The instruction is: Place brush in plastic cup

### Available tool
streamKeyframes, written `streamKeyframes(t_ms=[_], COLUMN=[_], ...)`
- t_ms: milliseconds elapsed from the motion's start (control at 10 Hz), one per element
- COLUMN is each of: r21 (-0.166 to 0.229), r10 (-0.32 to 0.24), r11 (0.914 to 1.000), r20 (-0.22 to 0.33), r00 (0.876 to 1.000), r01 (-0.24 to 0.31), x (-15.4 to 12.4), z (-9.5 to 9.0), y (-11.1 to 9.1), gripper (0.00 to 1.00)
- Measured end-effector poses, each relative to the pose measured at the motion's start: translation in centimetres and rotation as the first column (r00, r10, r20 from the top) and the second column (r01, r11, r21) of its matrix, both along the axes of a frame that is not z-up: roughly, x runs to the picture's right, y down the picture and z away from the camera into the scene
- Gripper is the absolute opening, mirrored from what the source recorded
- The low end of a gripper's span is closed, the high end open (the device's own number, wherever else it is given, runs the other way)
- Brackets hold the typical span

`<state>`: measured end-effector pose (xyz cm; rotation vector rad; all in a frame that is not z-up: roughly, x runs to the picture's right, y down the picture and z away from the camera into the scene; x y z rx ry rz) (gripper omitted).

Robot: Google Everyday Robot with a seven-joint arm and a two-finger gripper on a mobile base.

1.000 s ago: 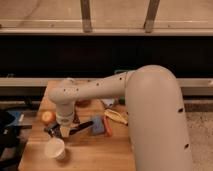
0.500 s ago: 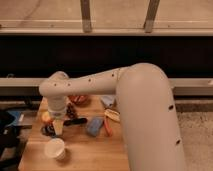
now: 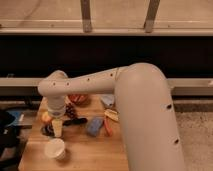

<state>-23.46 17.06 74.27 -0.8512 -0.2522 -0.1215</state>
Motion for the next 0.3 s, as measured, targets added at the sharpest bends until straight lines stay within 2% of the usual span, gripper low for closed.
streamKeyframes(t_ms=[300], r21=[0.000], r10=[-0.001], r11=[1.0000], r20=[0.002], r00=[1.000], r01=[0.001], x=[-0.12], z=[-0.03], y=[0.05], gripper=[0.80])
